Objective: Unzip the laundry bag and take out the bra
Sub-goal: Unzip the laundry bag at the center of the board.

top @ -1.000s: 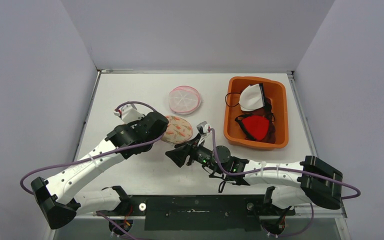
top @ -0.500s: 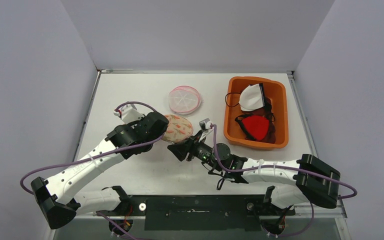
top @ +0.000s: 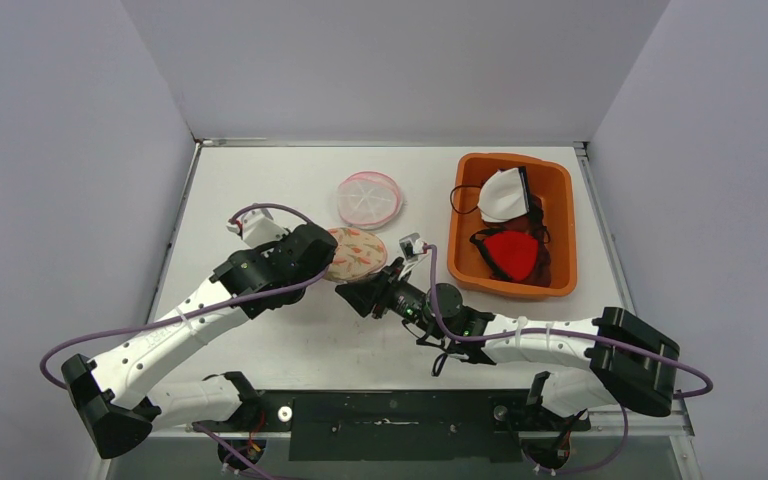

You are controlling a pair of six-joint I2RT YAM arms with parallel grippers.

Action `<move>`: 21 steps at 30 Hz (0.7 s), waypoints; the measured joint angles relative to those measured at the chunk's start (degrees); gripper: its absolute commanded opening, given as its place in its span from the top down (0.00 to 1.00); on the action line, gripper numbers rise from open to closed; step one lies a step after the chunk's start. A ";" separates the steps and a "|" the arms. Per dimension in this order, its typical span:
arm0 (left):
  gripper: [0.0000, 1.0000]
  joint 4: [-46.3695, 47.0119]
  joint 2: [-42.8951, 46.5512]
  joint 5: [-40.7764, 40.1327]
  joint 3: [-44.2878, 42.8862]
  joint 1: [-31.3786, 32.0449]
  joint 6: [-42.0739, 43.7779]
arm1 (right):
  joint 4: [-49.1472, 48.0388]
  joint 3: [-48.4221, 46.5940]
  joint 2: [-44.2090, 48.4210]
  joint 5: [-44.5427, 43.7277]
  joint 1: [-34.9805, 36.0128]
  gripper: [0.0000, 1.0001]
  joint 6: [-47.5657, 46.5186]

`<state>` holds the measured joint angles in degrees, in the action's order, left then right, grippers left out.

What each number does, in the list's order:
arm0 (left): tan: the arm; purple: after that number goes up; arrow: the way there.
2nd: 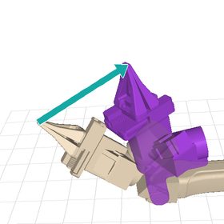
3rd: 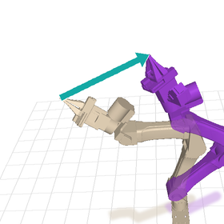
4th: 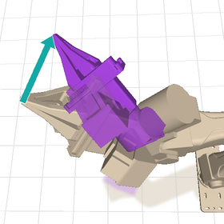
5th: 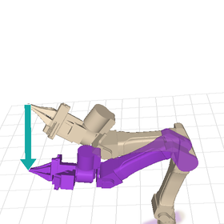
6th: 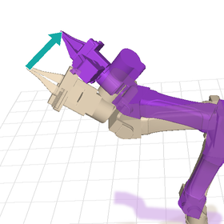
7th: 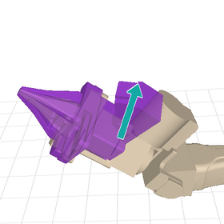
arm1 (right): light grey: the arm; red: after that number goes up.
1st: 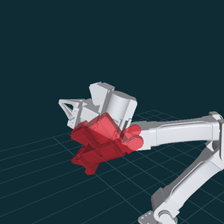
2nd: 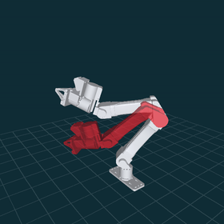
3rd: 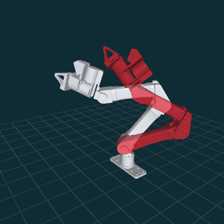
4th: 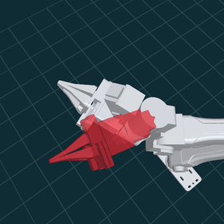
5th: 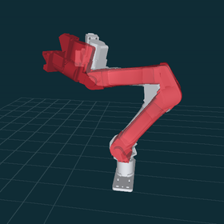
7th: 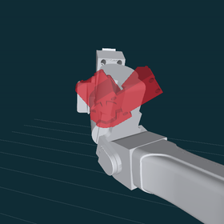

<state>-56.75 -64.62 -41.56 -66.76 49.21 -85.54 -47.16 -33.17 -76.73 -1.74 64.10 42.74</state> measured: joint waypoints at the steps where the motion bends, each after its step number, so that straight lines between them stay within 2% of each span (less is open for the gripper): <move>1: 1.00 0.07 0.00 0.00 0.04 0.00 -0.09 | -0.04 -0.13 0.00 0.09 0.00 0.67 0.00; 15: 1.00 0.46 0.33 0.00 0.70 0.00 -0.94 | -0.55 -0.39 -0.15 0.74 0.00 0.94 0.20; 21: 1.00 0.70 0.46 0.00 1.18 0.00 -0.98 | -0.42 -0.39 -0.17 0.76 0.00 0.95 0.17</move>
<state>-56.05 -64.16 -41.56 -65.58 49.21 -86.52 -47.57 -33.56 -76.90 -0.97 64.10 42.92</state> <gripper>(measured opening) 0.064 0.065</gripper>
